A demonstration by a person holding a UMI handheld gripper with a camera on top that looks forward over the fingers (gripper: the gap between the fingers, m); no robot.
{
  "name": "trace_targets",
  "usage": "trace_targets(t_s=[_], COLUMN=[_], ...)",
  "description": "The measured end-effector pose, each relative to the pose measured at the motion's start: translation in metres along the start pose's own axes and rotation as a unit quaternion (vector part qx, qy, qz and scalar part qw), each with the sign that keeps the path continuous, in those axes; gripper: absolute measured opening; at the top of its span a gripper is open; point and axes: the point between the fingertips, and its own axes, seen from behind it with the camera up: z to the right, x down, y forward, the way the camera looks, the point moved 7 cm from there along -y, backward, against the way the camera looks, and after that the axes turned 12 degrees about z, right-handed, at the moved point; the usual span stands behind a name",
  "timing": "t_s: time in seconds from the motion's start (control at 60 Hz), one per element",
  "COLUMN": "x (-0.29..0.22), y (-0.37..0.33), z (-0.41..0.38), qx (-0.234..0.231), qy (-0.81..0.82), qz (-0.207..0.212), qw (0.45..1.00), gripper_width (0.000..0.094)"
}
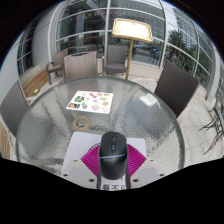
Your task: Arrange mouse
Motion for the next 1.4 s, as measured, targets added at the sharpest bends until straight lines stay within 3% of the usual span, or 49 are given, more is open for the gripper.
trace_targets(t_s=[0.183, 0.383, 0.433, 0.5, 0.567, 0.717, 0.867, 1.2, 1.4], x=[0.065, 0.067, 0.067, 0.062, 0.039, -0.019, -0.047, -0.031, -0.019], y=[0.017, 0.019, 0.019, 0.012, -0.002, -0.060, -0.126, -0.240, -0.273], z=[-0.012, -0.014, -0.017, -0.017, -0.015, -0.027, -0.045, -0.083, -0.112], qx=[-0.014, -0.002, -0.007, -0.005, 0.015, 0.020, 0.017, 0.049, 0.039], qy=[0.025, 0.051, 0.049, 0.042, 0.030, 0.029, 0.040, 0.032, 0.017], qz=[-0.047, 0.001, -0.010, -0.035, -0.015, 0.033, 0.054, 0.085, 0.092], qw=[0.998, 0.999, 0.999, 0.998, 0.999, 0.999, 0.998, 0.995, 0.995], gripper_width=[0.0332, 0.0477, 0.0565, 0.0769, 0.0857, 0.0854, 0.0857, 0.0855, 0.0855])
